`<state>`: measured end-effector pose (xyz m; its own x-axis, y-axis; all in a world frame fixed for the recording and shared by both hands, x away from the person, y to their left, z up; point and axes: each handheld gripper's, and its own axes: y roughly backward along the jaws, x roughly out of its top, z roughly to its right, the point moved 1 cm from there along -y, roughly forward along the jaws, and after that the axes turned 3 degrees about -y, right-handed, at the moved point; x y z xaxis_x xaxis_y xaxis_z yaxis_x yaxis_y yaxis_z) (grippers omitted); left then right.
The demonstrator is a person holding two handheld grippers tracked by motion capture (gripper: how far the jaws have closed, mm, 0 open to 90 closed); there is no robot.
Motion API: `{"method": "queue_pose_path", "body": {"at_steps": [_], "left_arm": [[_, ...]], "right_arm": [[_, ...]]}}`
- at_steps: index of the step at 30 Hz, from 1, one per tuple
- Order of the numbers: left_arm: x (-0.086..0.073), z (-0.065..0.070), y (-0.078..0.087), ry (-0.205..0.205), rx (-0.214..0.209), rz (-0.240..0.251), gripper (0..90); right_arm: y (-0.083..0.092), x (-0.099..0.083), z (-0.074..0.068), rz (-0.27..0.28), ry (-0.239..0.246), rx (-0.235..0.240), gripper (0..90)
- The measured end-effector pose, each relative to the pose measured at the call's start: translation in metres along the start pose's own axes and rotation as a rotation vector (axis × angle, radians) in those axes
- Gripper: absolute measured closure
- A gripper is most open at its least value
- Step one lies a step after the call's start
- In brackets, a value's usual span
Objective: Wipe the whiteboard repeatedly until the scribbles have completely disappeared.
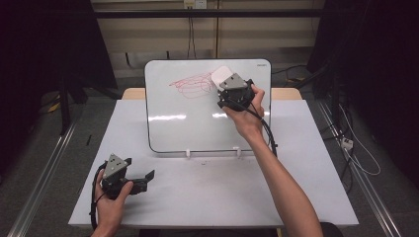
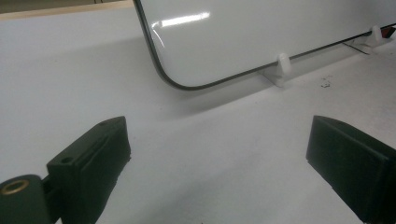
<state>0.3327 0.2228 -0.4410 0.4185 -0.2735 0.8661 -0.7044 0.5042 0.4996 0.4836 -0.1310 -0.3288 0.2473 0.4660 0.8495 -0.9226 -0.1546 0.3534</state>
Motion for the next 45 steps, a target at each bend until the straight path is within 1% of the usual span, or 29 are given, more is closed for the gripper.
{"method": "queue_pose_path", "body": {"at_steps": [1, 2, 3, 4, 5, 7, 8, 9, 10, 11, 12, 19, 22, 25, 27, 28, 30, 34, 36, 37, 39, 44, 45], "left_arm": [[0.000, 0.000, 0.000, 0.000, 0.000, 0.001, 6.1], [0.000, 0.000, 0.000, 0.000, -0.001, 0.001, 6.1], [0.000, 0.000, 0.000, 0.000, -0.001, 0.001, 6.1], [0.000, 0.000, 0.000, -0.002, -0.001, 0.001, 6.1], [0.000, 0.000, 0.000, -0.002, -0.001, 0.002, 6.1], [0.000, 0.000, 0.000, -0.002, -0.001, 0.001, 6.1], [0.000, 0.000, 0.000, -0.002, 0.000, 0.001, 6.1], [0.000, 0.000, 0.000, -0.002, 0.000, 0.001, 6.1], [0.000, 0.000, 0.000, -0.002, -0.001, 0.002, 6.1], [0.000, 0.000, 0.000, -0.002, -0.001, 0.002, 6.1], [0.000, 0.000, 0.000, -0.001, -0.002, 0.002, 6.1], [0.000, 0.000, 0.001, -0.002, 0.000, 0.002, 6.1], [0.001, 0.001, 0.000, -0.003, -0.002, 0.004, 6.1], [0.000, 0.001, 0.001, -0.001, 0.000, 0.003, 6.1], [0.000, 0.000, 0.001, -0.002, -0.001, 0.005, 6.1], [0.000, 0.000, 0.002, -0.002, -0.003, 0.007, 6.1], [0.000, -0.001, 0.002, -0.002, 0.000, 0.007, 6.1], [0.000, -0.001, 0.002, 0.000, -0.001, 0.006, 6.1], [0.000, 0.000, 0.001, 0.001, -0.002, 0.005, 6.1], [0.001, 0.000, 0.001, -0.006, -0.002, 0.004, 6.1], [0.001, 0.000, 0.001, -0.005, -0.001, 0.005, 6.1], [0.000, -0.001, 0.001, -0.001, -0.001, 0.004, 6.1], [0.000, -0.001, 0.002, -0.001, -0.001, 0.005, 6.1]], "right_arm": [[0.000, 0.000, -0.004, 0.002, 0.008, 0.006, 31.8], [-0.001, 0.001, -0.009, 0.000, 0.027, 0.014, 31.8], [-0.001, 0.001, -0.009, 0.000, 0.027, 0.014, 31.8], [-0.001, 0.001, -0.015, 0.001, 0.037, 0.024, 31.8], [-0.001, 0.001, -0.015, 0.001, 0.037, 0.024, 31.8], [-0.001, 0.001, -0.021, 0.000, 0.053, 0.029, 31.8], [-0.001, 0.000, -0.027, 0.001, 0.067, 0.036, 31.8], [-0.001, 0.000, -0.029, 0.001, 0.072, 0.029, 31.8], [-0.002, 0.000, -0.030, 0.004, 0.060, 0.036, 31.8], [-0.002, 0.000, -0.030, 0.004, 0.060, 0.036, 31.8], [-0.002, -0.002, -0.037, 0.007, 0.077, 0.041, 31.8], [0.001, -0.006, -0.056, 0.010, 0.119, 0.070, 31.8], [0.001, -0.008, -0.070, 0.010, 0.147, 0.092, 31.8], [0.002, -0.009, -0.089, 0.011, 0.191, 0.120, 31.8], [0.003, -0.010, -0.100, 0.014, 0.213, 0.126, 31.8], [0.003, -0.009, -0.103, 0.016, 0.218, 0.120, 31.8], [0.002, -0.009, -0.106, 0.021, 0.216, 0.111, 31.8], [0.002, -0.009, -0.105, 0.017, 0.210, 0.114, 31.8], [0.002, -0.008, -0.105, 0.015, 0.216, 0.115, 31.7], [0.001, -0.008, -0.106, 0.020, 0.207, 0.115, 31.7], [0.001, -0.007, -0.107, 0.022, 0.202, 0.115, 31.7], [-0.001, -0.004, -0.106, 0.023, 0.204, 0.120, 31.7], [-0.001, -0.003, -0.107, 0.028, 0.195, 0.117, 31.7]]}}
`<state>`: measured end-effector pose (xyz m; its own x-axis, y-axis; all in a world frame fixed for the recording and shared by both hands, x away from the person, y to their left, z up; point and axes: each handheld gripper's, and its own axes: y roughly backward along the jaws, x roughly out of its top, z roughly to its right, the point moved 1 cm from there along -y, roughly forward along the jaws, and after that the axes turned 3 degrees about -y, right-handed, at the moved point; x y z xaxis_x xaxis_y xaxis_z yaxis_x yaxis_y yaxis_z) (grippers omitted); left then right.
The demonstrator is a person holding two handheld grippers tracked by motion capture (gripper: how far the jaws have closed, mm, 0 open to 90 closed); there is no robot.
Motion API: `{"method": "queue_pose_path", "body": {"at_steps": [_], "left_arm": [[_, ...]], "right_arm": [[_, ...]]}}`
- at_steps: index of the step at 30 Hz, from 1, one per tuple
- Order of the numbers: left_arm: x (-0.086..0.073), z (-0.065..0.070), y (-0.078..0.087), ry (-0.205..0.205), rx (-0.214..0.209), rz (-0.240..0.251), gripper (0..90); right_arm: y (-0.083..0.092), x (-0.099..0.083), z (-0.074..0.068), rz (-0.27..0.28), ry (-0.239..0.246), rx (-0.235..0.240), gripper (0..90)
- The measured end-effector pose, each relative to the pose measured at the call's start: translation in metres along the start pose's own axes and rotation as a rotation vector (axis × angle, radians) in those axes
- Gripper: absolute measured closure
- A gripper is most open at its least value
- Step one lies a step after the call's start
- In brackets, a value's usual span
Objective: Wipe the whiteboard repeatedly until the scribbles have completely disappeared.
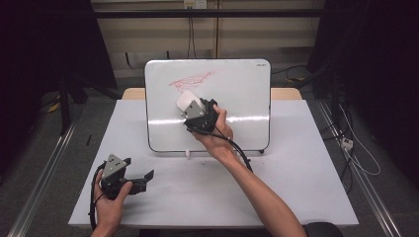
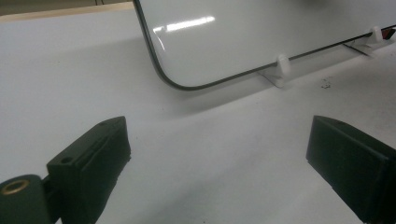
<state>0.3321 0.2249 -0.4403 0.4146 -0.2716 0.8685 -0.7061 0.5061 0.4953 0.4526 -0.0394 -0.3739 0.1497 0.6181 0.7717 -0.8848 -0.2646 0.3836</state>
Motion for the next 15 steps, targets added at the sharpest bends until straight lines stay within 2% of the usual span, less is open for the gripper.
{"method": "queue_pose_path", "body": {"at_steps": [15], "left_arm": [[0.000, 0.000, 0.000, 0.002, -0.002, 0.001, 6.1]], "right_arm": [[-0.008, 0.016, 0.005, 0.001, -0.003, -0.001, 31.7]]}}
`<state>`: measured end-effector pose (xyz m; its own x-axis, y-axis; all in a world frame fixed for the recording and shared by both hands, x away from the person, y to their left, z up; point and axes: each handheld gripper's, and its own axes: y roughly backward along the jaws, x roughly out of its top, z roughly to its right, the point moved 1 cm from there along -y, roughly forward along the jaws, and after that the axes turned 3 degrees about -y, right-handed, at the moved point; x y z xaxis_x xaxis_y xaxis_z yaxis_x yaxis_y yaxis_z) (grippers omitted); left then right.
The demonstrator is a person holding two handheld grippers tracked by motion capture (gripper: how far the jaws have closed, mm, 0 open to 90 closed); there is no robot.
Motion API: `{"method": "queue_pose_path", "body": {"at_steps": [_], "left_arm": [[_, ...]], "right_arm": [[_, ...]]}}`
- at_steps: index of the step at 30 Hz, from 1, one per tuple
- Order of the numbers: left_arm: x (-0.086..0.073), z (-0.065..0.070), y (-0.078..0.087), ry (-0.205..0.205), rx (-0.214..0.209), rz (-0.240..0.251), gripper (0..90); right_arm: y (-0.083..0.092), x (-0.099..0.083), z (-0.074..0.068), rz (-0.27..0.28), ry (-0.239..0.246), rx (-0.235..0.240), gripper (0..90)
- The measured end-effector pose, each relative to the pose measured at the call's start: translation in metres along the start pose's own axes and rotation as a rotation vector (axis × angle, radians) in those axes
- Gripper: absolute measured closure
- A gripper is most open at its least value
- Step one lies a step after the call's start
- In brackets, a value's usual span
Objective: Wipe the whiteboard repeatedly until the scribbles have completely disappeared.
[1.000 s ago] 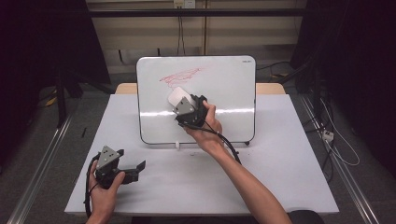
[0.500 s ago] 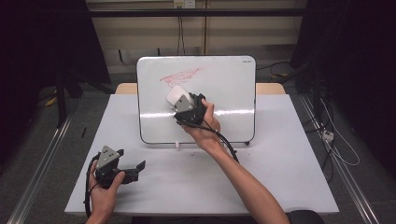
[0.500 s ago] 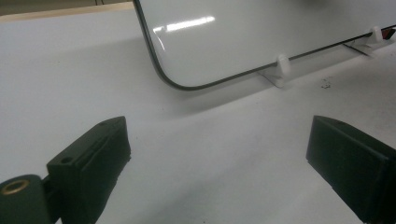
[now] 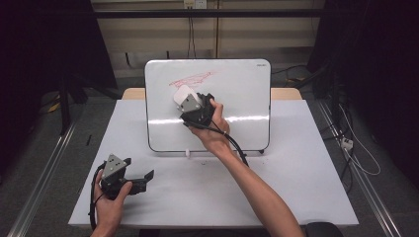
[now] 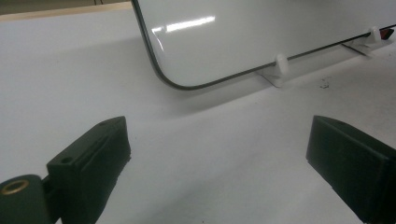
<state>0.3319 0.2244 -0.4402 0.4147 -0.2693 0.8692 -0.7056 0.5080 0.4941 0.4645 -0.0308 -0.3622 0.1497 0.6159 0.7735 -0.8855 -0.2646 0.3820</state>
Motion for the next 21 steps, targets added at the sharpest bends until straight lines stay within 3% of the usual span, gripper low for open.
{"method": "queue_pose_path", "body": {"at_steps": [21], "left_arm": [[-0.001, -0.001, 0.001, 0.005, 0.000, 0.002, 6.1]], "right_arm": [[-0.006, 0.015, 0.012, 0.020, -0.023, -0.010, 31.8]]}}
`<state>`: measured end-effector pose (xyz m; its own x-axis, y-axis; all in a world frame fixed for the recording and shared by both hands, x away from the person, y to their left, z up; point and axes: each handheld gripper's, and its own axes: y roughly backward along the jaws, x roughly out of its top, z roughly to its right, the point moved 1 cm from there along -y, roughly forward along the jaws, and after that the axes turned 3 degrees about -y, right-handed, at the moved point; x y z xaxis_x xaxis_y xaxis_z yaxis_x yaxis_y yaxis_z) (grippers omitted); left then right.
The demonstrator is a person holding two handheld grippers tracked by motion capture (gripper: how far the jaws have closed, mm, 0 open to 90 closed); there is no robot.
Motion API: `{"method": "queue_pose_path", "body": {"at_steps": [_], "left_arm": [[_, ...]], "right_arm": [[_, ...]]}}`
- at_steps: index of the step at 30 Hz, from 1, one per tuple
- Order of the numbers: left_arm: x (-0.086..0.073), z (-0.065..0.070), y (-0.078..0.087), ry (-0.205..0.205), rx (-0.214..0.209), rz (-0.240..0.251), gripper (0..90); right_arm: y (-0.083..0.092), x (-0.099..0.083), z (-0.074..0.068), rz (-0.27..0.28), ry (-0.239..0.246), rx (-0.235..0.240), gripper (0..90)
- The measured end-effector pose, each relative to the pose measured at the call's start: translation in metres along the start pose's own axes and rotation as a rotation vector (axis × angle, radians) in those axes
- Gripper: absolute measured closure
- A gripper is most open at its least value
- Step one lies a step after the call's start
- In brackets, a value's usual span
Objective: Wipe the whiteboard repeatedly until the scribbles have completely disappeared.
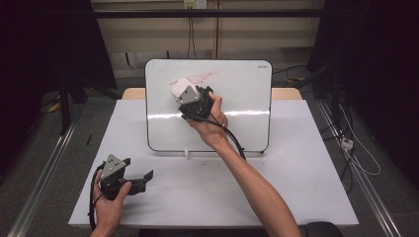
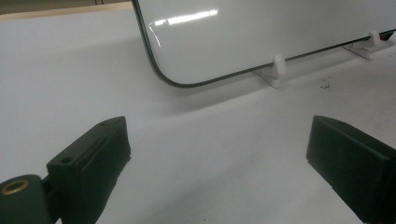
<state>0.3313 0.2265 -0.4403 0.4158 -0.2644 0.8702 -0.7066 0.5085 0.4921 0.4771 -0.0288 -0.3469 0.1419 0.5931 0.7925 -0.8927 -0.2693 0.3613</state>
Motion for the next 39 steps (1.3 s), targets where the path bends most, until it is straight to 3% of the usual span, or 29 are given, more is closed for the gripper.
{"method": "queue_pose_path", "body": {"at_steps": [5, 12, 22, 23, 29, 34, 39], "left_arm": [[-0.001, -0.001, 0.001, 0.001, 0.002, 0.001, 6.1], [-0.001, -0.001, 0.002, 0.004, 0.005, 0.003, 6.1], [-0.002, -0.001, 0.003, 0.004, 0.010, 0.001, 6.1], [-0.002, -0.001, 0.003, 0.005, 0.010, 0.002, 6.1], [-0.002, -0.001, 0.003, 0.005, 0.012, 0.001, 6.1], [-0.002, 0.000, 0.003, 0.004, 0.011, 0.002, 6.1], [-0.001, 0.002, 0.001, -0.001, 0.013, -0.003, 6.1]], "right_arm": [[0.000, 0.000, 0.003, 0.004, -0.005, -0.010, 31.8], [0.002, -0.002, 0.019, 0.009, -0.042, -0.035, 31.8], [0.011, -0.014, 0.060, -0.001, -0.125, -0.097, 31.8], [0.013, -0.017, 0.070, -0.005, -0.151, -0.116, 31.9], [0.022, -0.029, 0.095, -0.015, -0.217, -0.161, 31.9], [0.028, -0.038, 0.101, -0.014, -0.232, -0.179, 31.9], [0.034, -0.051, 0.090, -0.018, -0.220, -0.181, 31.8]]}}
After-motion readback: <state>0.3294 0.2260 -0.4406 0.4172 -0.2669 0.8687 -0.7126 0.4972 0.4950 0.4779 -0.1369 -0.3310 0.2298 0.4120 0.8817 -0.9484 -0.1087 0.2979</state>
